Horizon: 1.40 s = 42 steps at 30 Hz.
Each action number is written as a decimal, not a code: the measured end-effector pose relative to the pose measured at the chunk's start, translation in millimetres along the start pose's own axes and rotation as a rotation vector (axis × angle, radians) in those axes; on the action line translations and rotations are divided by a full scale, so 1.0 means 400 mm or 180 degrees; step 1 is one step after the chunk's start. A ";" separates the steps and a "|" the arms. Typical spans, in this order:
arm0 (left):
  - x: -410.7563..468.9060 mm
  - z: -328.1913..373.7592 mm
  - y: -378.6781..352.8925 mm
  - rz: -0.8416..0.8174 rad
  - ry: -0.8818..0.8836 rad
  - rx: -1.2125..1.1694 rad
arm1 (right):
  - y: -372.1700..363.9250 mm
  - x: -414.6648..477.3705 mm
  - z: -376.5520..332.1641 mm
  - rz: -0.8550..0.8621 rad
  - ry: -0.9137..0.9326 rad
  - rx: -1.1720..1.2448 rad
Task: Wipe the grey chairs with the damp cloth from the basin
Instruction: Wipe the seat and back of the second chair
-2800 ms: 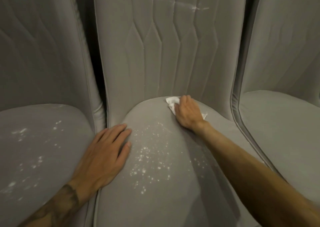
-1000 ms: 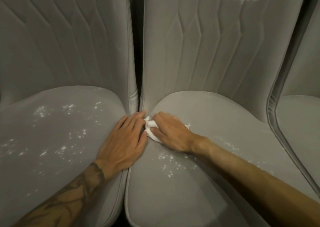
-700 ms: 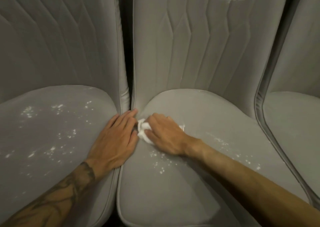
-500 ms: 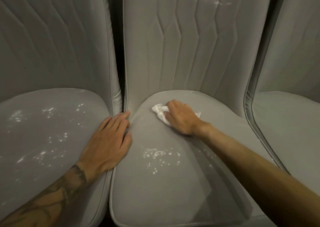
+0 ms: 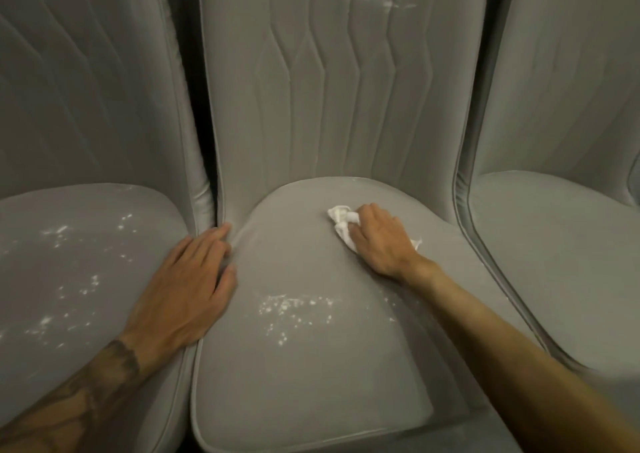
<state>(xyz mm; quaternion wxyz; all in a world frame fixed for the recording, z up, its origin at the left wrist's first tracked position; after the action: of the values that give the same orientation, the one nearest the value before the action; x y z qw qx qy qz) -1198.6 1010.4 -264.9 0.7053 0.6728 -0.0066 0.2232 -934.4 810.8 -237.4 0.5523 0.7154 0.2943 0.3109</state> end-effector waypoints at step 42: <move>0.012 -0.036 -0.027 -0.0110 0.0047 -0.0320 | 0.073 -0.260 0.259 0.0008 -0.0243 0.0323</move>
<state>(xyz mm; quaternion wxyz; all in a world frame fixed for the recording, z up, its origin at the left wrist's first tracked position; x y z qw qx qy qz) -1194.9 1025.8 -275.1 0.7420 0.6349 -0.0010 0.2152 -918.2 662.0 -241.8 0.5258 0.7541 0.2875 0.2688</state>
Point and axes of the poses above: each hand's wrist, its own x-axis towards the middle knuckle, its own y-axis out of the back of the hand, z = x × y, the point moved 1 cm from there along x, towards the middle knuckle, and after that the axes turned 1 degree about -z, right-handed, at the moved point
